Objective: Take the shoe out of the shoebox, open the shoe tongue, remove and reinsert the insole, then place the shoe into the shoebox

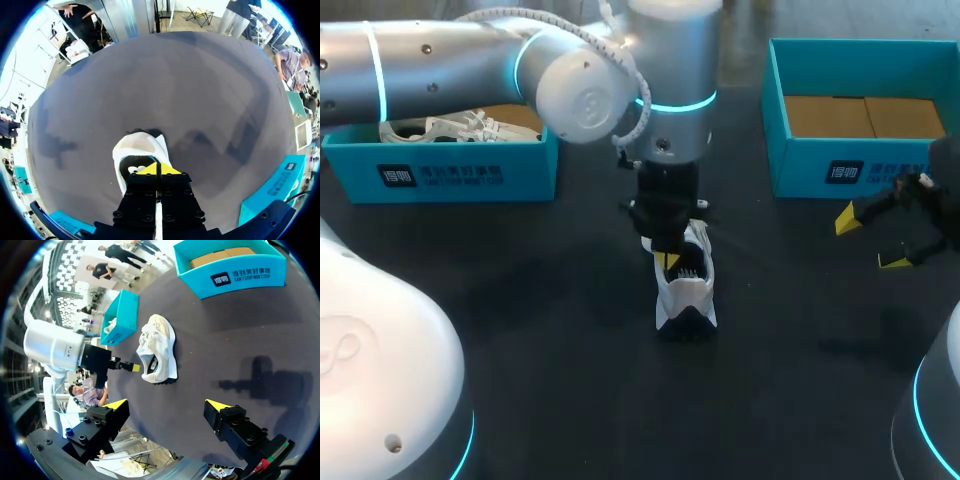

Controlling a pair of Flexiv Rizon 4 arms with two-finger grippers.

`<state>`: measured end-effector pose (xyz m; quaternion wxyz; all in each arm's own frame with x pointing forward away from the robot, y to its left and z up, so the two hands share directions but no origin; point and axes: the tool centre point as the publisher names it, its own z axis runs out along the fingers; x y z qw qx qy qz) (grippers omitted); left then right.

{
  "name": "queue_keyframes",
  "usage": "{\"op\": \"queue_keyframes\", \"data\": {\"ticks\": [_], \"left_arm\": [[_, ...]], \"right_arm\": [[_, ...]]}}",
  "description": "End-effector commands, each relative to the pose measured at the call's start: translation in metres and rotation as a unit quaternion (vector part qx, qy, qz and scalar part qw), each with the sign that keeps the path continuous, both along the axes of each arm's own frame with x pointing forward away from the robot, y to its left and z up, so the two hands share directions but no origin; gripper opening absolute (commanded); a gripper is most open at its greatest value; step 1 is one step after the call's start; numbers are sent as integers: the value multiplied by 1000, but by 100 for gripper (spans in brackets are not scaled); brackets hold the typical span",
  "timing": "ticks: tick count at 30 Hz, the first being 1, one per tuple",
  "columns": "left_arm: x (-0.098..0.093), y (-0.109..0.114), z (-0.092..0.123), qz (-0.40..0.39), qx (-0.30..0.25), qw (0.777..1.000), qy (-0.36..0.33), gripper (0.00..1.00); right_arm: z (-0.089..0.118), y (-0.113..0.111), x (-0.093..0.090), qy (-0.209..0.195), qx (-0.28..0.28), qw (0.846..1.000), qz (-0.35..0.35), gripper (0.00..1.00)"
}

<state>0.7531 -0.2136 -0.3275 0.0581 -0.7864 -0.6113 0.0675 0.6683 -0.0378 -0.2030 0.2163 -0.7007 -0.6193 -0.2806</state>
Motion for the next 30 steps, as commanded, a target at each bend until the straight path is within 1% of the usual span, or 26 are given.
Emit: {"op": "queue_keyframes", "data": {"ticks": [1, 6, 13, 21, 30], "left_arm": [[1, -2, -12, 8, 4, 1000, -4, 0], [5, -5, -22, 26, 10, 1000, -13, 0], [9, -11, -29, 55, 3, 998, -17, 0], [9, -15, -34, 63, 2, 998, -28, 0], [6, -12, -35, 56, 17, 998, -33, 0]], "right_arm": [[0, 1, 0, 0, -2, 1000, -1, 100], [0, 1, 0, 0, -2, 1000, -1, 100], [0, 1, 0, 0, -2, 1000, -1, 100], [0, 1, 0, 0, -2, 1000, -1, 100], [0, 1, 0, 0, -2, 1000, -1, 100]]}}
